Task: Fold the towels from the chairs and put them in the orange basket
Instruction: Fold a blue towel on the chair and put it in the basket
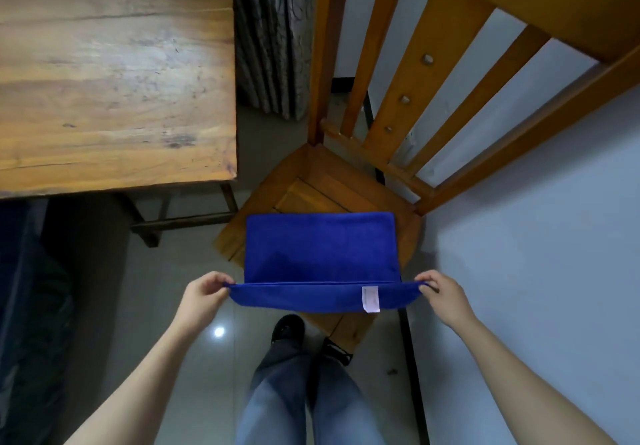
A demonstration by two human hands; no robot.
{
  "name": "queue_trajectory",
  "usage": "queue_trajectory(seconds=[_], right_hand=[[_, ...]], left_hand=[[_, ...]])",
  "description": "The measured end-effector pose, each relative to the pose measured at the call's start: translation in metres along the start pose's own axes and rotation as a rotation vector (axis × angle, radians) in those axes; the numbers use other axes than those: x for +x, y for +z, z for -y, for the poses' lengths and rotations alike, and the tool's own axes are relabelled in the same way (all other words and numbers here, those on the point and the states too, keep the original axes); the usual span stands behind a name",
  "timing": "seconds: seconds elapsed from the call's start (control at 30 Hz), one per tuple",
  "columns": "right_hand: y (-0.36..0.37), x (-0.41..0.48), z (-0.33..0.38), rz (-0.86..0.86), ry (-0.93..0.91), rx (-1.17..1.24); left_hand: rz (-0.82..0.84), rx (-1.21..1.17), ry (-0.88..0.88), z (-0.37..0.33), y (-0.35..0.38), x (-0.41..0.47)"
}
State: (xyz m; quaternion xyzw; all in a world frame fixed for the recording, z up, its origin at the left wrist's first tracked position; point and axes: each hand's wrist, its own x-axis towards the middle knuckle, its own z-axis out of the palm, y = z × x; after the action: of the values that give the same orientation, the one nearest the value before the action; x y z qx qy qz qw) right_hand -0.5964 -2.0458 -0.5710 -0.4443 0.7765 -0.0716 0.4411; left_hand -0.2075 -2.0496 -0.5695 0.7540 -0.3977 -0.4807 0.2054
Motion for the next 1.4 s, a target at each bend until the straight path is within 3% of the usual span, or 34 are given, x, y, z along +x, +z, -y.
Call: queue_trajectory(seconds=[0.27, 0.67, 0.73, 0.83, 0.9, 0.97, 1.07, 1.17, 1.27, 1.33, 1.4], right_hand=[[-0.006, 0.038, 0.03, -0.149, -0.041, 0.081], [0.011, 0.117, 0.047, -0.163, 0.011, 0.037], [0.022, 0.122, 0.046, -0.233, -0.008, -0.057], [0.046, 0.115, 0.046, -0.248, -0.201, -0.339], [0.065, 0.106, 0.046, -0.075, -0.33, -0.523], [0.082, 0.1, 0.045, 0.128, -0.343, -0.675], [0.093, 0.101, 0.042, 0.277, -0.251, -0.736], [0.094, 0.1, 0.038, 0.27, -0.227, -0.614], [0.089, 0.093, 0.028, 0.007, -0.154, -0.447], [0.084, 0.089, 0.016, -0.197, 0.056, -0.305], [0.081, 0.09, 0.004, -0.218, 0.325, -0.106]], left_hand=[[-0.125, -0.149, 0.013, -0.036, 0.008, 0.025], [-0.252, -0.158, -0.108, -0.053, 0.041, 0.105], [-0.189, -0.028, -0.067, -0.044, 0.048, 0.116], [-0.016, 0.458, 0.105, -0.023, 0.062, 0.119], [0.129, 0.737, 0.109, -0.011, 0.075, 0.11], [0.293, 0.96, 0.128, -0.006, 0.09, 0.101], [0.468, 1.125, 0.051, 0.003, 0.097, 0.097], [0.499, 1.196, 0.056, 0.012, 0.093, 0.097], [0.44, 1.188, 0.138, 0.013, 0.088, 0.092], [0.415, 1.175, 0.155, 0.016, 0.085, 0.085], [0.402, 1.171, 0.142, 0.021, 0.082, 0.077]])
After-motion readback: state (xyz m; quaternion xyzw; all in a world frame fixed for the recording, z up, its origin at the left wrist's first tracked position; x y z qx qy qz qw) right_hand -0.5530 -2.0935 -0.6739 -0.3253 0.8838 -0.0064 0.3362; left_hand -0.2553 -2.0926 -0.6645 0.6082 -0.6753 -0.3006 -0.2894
